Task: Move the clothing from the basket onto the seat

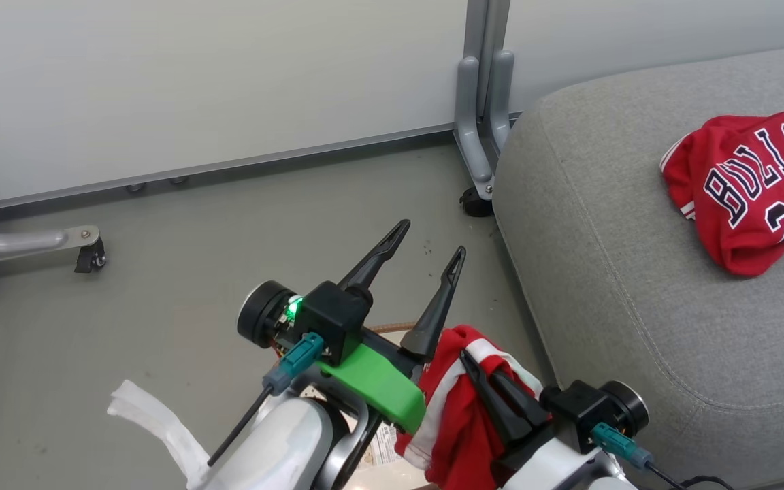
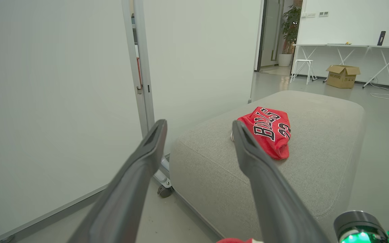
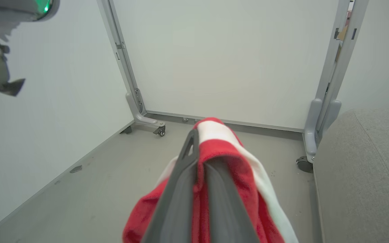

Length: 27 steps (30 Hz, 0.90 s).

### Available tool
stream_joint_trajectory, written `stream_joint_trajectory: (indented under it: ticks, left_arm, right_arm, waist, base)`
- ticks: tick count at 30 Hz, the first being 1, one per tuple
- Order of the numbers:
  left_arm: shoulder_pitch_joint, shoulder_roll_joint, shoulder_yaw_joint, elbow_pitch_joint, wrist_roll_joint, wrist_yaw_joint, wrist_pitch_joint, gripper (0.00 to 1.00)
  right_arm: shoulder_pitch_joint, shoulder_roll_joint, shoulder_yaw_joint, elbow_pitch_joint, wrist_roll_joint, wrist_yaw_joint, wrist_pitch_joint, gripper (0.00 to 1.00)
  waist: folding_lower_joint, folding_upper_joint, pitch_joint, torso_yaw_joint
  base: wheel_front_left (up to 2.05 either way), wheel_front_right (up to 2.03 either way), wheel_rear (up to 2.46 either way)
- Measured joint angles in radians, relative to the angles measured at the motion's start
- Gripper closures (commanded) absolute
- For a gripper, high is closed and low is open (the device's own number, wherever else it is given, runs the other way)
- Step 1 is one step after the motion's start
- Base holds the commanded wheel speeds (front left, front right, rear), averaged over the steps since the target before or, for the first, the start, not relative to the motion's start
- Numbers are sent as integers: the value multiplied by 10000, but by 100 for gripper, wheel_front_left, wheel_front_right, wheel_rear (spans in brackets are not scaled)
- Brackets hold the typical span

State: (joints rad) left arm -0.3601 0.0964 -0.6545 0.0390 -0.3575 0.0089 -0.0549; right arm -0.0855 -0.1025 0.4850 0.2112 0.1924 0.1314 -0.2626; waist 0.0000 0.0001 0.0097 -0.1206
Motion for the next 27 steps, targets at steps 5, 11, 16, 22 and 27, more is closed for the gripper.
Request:
stream_joint_trajectory:
  ticks: [5, 11, 16, 22, 27]
  left_arm:
    - [279, 211, 63, 96, -31, 42, -330, 0]
    - [895, 738, 234, 267, 205, 150, -1482, 0]
    - [1356, 1058, 568, 347, 403, 284, -1948, 0]
    - [1686, 1327, 631, 759, 915, 295, -2063, 0]
    - [1718, 1331, 673, 756, 1348, 13, -2077, 0]
  right_arm:
    - [-11, -19, -232, -286, -10, 0, 0, 100]
    - [-70, -23, -583, -897, -167, 0, 0, 100]
    - [-137, 6, -1122, -1388, -297, 0, 0, 100]
    - [63, 19, -1728, -1843, -380, 0, 0, 100]
    - [262, 48, -2207, -2351, -430, -2, 0, 100]
  waist:
    - [0, 0, 39, -268]
    - [0, 0, 159, -917]
    - [0, 0, 376, -1699]
    - [0, 0, 763, -2643]
    - [1, 0, 1412, -3397]
  base:
    - [0, 0, 0]
    - [0, 0, 0]
    - [0, 0, 0]
    - [0, 0, 0]
    - [0, 0, 0]
